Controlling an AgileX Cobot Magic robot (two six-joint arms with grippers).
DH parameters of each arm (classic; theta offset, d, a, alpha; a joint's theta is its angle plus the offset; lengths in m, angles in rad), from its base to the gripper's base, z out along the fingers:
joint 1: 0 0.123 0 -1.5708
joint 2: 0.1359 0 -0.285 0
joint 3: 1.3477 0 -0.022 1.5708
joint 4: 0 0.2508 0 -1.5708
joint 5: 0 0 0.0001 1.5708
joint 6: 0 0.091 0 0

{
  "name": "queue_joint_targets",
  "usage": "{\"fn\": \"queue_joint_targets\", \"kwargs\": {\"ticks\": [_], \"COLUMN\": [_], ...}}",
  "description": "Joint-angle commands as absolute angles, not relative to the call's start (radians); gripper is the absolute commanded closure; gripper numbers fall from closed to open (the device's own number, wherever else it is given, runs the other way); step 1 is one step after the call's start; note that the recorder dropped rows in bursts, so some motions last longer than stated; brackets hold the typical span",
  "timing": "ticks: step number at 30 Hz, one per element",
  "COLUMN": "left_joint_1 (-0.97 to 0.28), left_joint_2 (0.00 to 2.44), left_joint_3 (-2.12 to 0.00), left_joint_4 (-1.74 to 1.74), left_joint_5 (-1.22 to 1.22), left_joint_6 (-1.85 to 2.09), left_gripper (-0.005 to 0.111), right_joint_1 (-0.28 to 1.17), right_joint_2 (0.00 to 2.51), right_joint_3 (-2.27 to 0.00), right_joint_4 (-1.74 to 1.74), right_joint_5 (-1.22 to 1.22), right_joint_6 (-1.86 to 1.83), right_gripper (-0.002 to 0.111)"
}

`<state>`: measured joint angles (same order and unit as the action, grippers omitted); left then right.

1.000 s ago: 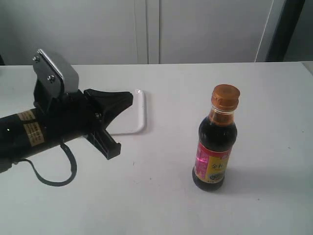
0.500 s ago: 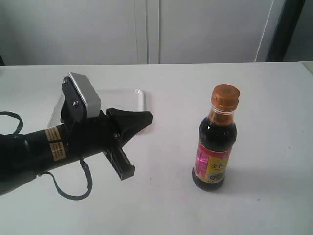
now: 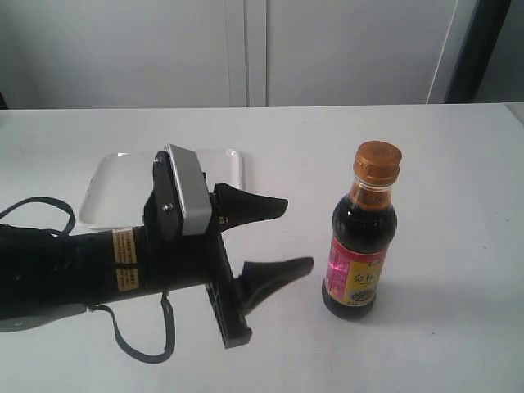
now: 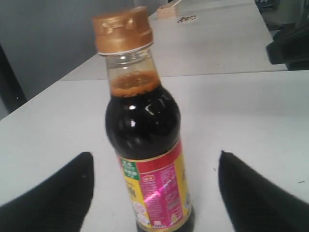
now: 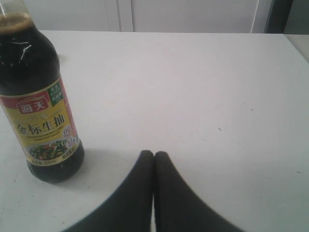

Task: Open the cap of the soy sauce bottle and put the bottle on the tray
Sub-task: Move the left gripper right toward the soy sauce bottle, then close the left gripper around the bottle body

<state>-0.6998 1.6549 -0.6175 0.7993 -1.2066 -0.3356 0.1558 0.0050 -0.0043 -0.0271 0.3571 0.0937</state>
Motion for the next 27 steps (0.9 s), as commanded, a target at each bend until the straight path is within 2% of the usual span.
{"fn": "queue_joint_targets", "kwargs": {"ticks": [1,9,20,27], "left_joint_1": [-0.735,-0.741,-0.744,-0.793], "left_joint_2": [1.653,1.667,1.817,1.914], "left_joint_3": [-0.621,-0.673,-0.818,-0.918], "left_joint_4": [0.773,0.776,0.799,0.79], "left_joint_5": [-1.221,-1.221,-1.221,-1.221], "left_joint_6": [-0.341,-0.353,-0.491,-0.497], "left_gripper": [0.018,0.018,0.018,0.018], "right_joint_1": [0.149,0.149,0.149,0.149], "right_joint_2": [0.0,0.0,0.0,0.0], "right_joint_3": [0.0,0.0,0.0,0.0], "right_joint_4": [-0.029,-0.029,-0.029,-0.029], "right_joint_5": [0.351,0.351,0.351,0.351], "right_joint_6": [0.1,0.1,0.1,0.1], "right_gripper": [0.108,0.108,0.108,0.108]}}
